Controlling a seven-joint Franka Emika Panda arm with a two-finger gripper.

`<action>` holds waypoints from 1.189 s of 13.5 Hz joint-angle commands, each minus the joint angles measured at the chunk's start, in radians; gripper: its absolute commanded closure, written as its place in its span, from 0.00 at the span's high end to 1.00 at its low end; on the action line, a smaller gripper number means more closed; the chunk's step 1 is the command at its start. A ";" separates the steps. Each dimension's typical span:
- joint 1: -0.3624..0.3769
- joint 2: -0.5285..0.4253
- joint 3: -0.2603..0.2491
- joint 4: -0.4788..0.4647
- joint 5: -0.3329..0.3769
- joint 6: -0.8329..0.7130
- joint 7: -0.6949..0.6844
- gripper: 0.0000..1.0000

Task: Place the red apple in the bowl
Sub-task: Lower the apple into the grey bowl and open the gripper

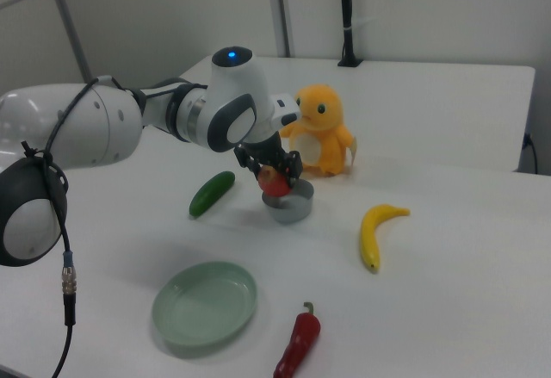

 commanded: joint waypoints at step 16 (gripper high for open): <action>-0.011 -0.046 -0.011 0.014 -0.040 0.003 0.017 1.00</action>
